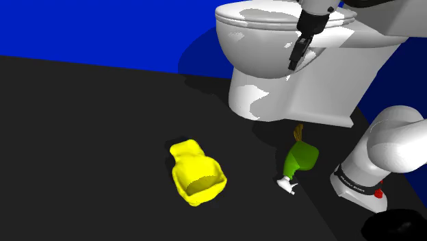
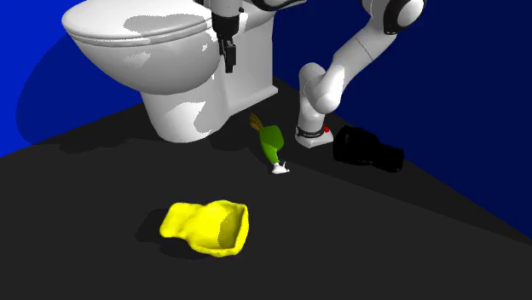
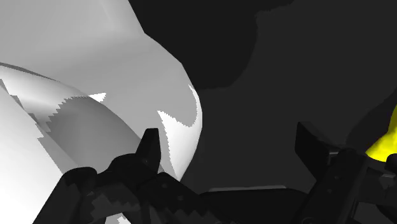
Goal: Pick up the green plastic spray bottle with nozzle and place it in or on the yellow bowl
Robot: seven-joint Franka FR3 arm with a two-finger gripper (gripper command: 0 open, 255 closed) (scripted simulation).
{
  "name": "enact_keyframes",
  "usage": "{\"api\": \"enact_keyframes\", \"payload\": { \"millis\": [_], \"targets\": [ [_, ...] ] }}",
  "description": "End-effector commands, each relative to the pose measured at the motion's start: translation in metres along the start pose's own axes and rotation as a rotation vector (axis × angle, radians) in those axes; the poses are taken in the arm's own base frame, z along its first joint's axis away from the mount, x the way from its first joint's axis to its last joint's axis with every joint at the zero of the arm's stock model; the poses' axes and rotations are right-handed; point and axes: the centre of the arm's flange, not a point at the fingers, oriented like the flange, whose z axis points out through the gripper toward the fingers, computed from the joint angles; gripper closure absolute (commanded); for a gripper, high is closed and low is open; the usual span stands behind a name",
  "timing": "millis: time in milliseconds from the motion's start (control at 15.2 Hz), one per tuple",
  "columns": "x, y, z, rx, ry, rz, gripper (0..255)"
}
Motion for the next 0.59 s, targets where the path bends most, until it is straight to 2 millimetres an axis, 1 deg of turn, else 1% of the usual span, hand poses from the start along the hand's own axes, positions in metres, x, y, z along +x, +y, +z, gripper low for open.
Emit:
{"api": "enact_keyframes", "payload": {
  "millis": [0,264,528],
  "targets": [
    [0.0,0.0,0.0,0.0,0.0,0.0,0],
    [0.013,-0.026,0.043,0.03,-0.041,-0.191,0],
    [0.019,-0.056,0.085,0.061,-0.082,-0.382,0]
  ]
}}
